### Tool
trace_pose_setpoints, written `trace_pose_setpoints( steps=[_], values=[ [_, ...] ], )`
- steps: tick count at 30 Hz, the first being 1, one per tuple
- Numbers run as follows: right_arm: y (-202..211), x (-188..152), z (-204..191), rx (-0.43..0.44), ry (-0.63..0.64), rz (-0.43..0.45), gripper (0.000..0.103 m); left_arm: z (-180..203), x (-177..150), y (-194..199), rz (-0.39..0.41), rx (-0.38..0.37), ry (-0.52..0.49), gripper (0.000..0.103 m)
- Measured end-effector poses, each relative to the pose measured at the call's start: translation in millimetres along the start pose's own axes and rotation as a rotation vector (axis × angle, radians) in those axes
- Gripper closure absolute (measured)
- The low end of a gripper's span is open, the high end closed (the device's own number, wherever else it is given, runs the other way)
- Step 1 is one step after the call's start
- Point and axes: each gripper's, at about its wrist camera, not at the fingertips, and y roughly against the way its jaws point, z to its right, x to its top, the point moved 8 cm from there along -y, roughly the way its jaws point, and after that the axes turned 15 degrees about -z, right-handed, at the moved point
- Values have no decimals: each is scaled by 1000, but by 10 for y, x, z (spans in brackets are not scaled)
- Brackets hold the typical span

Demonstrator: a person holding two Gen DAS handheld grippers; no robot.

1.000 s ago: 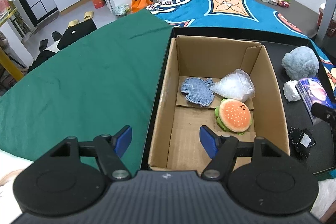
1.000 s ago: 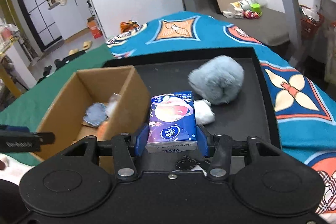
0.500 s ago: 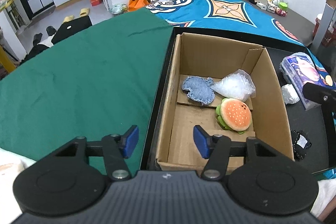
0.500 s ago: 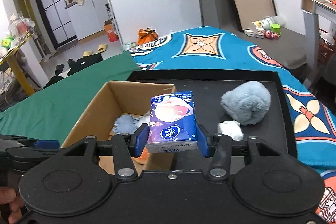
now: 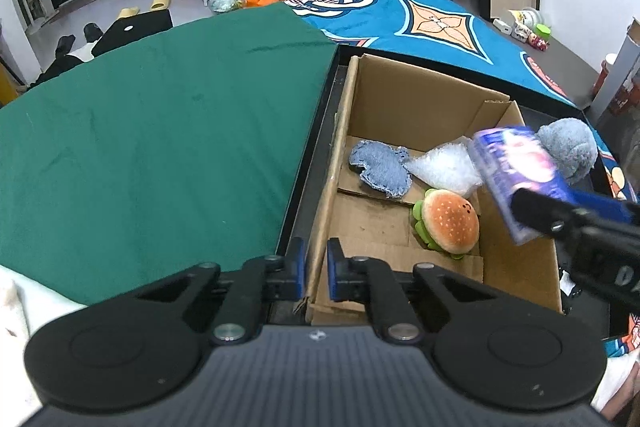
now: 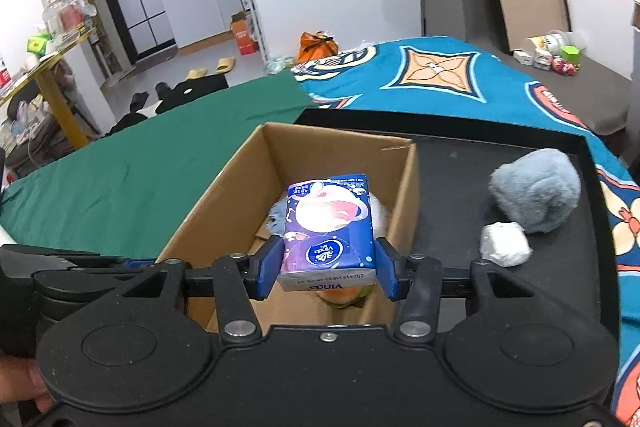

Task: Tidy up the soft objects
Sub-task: 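Carry the purple tissue pack with the right gripper into the box and release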

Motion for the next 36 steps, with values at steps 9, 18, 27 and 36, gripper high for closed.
trace_pose_setpoints(
  steps=[9,18,27,36],
  values=[
    [-98,62,-246,41,16,1,54,-70,-13,-12,2,-50,20,93],
    [-185,149,-371,145,-23,5,41,-127,-8,-26,-6,-89,49,93],
    [-143,52,-232,126,-46,-14,30,-115,9,-33,-12,-85,44,92],
    [121,-107,79,61,-68,7,31,-65,-5,9,-6,-36,19,86]
  ],
)
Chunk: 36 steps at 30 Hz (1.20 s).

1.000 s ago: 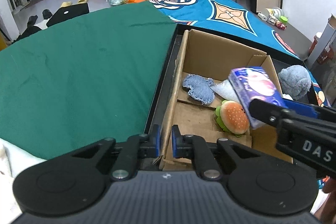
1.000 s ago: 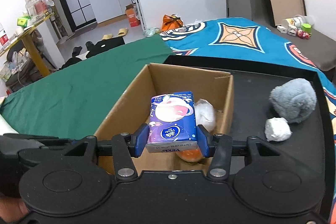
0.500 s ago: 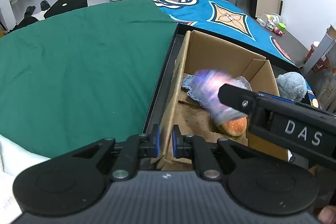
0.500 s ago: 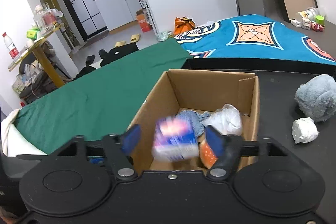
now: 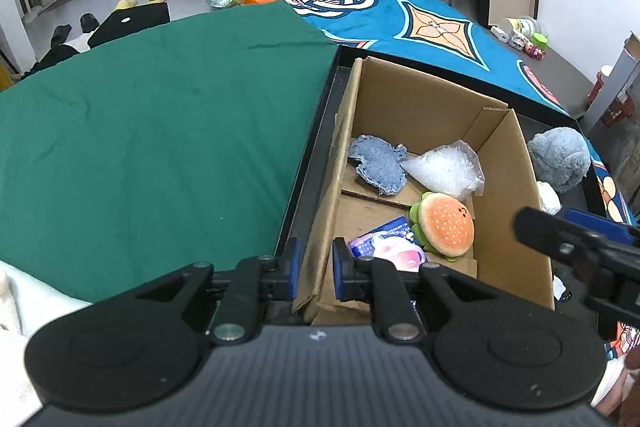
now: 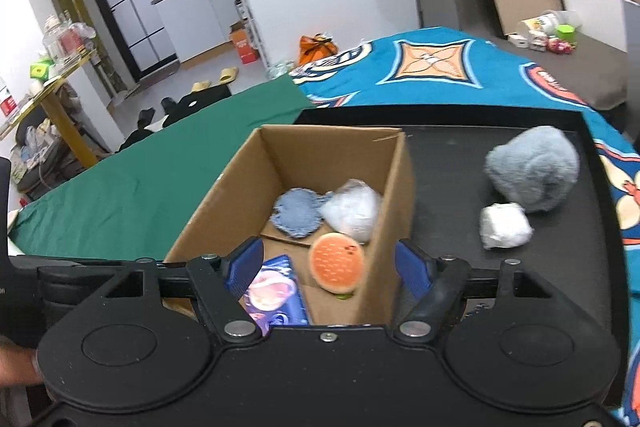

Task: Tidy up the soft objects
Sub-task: 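Carry the purple tissue pack with the right gripper into the box and release, then grasp the black plush with white patch with the right gripper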

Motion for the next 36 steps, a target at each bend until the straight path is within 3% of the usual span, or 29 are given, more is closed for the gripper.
trace_pose_setpoints(
  steps=[7,12,15,25,36],
  values=[
    [87,-84,324,-36,-51,12,32,105,14,51,14,68,-50,58],
    [33,-192,535,-50,-99,-9,32,194,11,82,15,111,-92,47],
    [-14,-260,647,-44,-125,-20,32,226,-7,84,-3,94,-86,40],
    [-113,-393,980,-51,-201,-39,32,357,7,85,-19,147,-110,35],
    [-393,-623,1259,-137,-232,-116,34,491,34,23,-43,200,-132,33]
  ],
)
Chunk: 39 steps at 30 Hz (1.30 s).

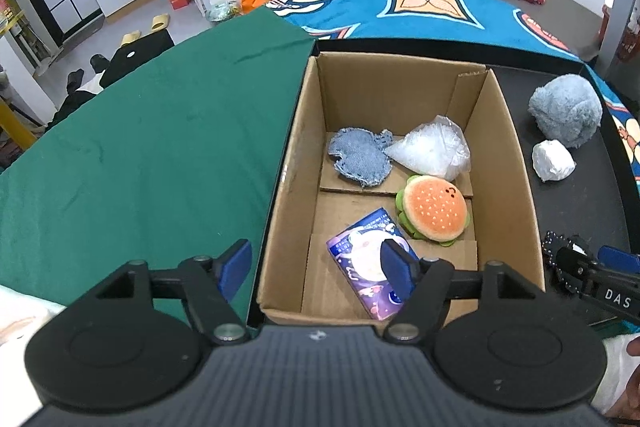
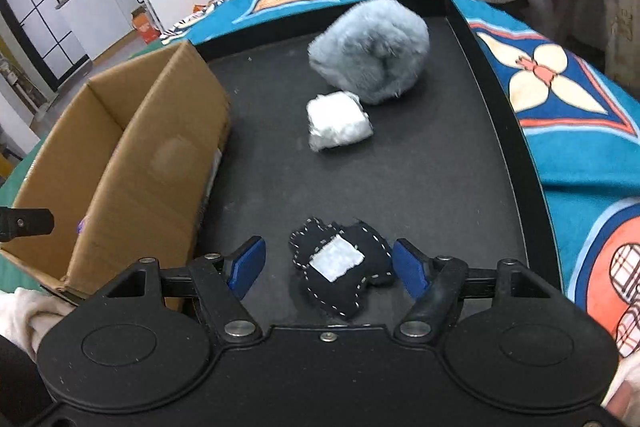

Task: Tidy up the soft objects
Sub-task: 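Grasp the black plush with white patch with the right gripper, then carry the black plush with the right gripper into the box and release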

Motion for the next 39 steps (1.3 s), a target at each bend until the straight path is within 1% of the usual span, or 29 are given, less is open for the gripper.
trace_pose_setpoints(
  steps=[5,7,9,10,11,12,15,24,28,33,39],
  values=[
    [-66,-4,32,-20,4,-11,34,59,0,-45,-14,18,-15,33],
    [-114,0,38,-27,8,-18,43,69,-1,-57,-18,19,-16,32],
    [-161,-5,44,-48,22,-27,55,83,5,-71,-23,25,-19,32],
    [-156,-2,40,-64,34,-22,58,90,6,-76,-25,26,-20,31],
    [-150,-2,38,-86,53,-18,63,91,10,-76,-28,30,-20,31],
    [-143,5,37,-91,61,-18,65,91,14,-71,-28,31,-19,31],
    [-99,16,79,-76,48,-15,67,84,25,-49,-22,32,-17,31],
    [103,64,59,-86,63,33,67,10,3,-3,-13,29,-12,31],
    [180,107,15,-90,68,55,67,-32,-5,7,-6,27,-16,31],
    [372,180,-110,-63,101,103,67,-122,-2,31,2,9,6,31],
    [499,219,-250,-55,130,126,67,-218,12,84,20,-11,26,31]
  ],
)
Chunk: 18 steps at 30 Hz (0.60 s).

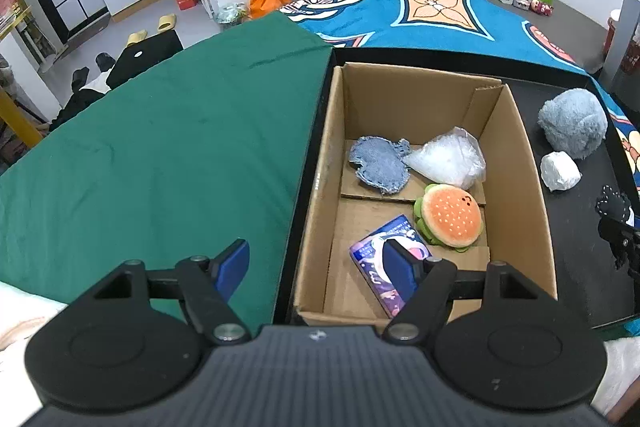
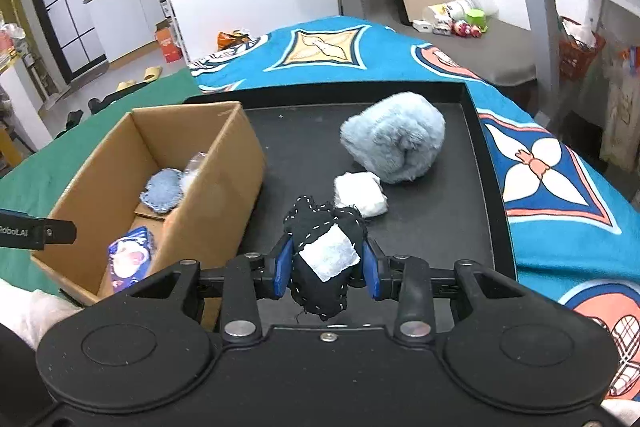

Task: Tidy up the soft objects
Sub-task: 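Carry the black plush with the right gripper into the box and release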

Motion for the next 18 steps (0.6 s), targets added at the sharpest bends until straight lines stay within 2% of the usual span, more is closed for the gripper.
trace_pose_setpoints(
  steps=[10,18],
  values=[
    [139,86,-270,21,51,24,67,-53,-68,-13,10,-26,-10,31],
    [272,210,-506,32,90,53,67,-76,-97,-74,25,-76,-9,32]
  ],
)
